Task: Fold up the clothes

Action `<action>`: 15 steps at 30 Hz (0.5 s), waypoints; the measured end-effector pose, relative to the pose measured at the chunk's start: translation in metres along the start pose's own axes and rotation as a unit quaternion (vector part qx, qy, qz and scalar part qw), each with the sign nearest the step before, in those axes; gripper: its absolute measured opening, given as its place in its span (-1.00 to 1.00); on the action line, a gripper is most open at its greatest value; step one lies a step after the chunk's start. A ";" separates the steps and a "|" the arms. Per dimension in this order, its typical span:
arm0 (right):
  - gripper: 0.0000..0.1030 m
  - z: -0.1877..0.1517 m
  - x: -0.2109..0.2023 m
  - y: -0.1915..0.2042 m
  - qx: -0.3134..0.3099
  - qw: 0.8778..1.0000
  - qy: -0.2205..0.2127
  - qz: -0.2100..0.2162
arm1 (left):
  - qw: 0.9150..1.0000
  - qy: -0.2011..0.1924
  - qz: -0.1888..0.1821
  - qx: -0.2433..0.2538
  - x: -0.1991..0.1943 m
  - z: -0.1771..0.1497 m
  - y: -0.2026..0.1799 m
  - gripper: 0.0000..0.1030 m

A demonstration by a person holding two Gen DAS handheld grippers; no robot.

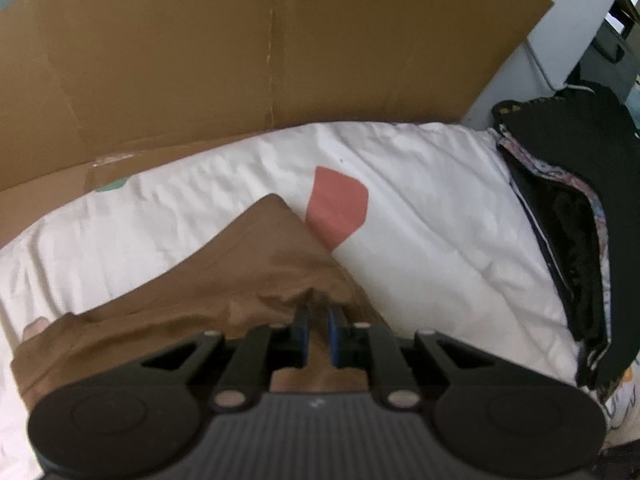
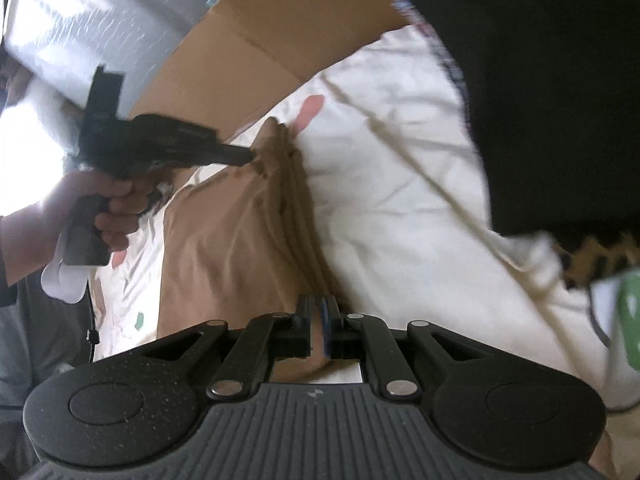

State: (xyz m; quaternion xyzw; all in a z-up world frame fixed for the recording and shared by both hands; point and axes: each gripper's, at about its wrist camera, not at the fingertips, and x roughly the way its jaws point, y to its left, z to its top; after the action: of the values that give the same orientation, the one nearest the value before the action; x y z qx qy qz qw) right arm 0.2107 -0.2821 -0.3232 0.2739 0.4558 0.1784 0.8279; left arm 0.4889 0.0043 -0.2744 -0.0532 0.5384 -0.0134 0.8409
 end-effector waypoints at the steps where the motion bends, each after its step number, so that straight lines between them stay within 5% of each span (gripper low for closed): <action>1: -0.85 0.001 0.005 0.004 -0.007 1.000 0.001 -0.001 | 1.000 -0.002 -0.003 -0.002 0.003 0.001 0.000 -0.81; 4: -0.41 0.006 0.016 0.011 -0.021 1.000 -0.001 -0.002 | 1.000 -0.002 -0.005 0.003 0.011 0.003 -0.003 -0.84; 15: -0.38 0.033 0.060 0.029 -0.043 0.999 0.004 -0.010 | 1.000 0.008 0.000 0.012 0.034 -0.001 -0.004 -0.86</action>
State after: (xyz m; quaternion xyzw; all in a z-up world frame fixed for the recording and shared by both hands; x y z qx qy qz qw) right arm 0.2692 -0.2365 -0.3306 0.2323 0.4540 0.1908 0.8387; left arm 0.5020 -0.0025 -0.3055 -0.0435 0.5452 -0.0204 0.8370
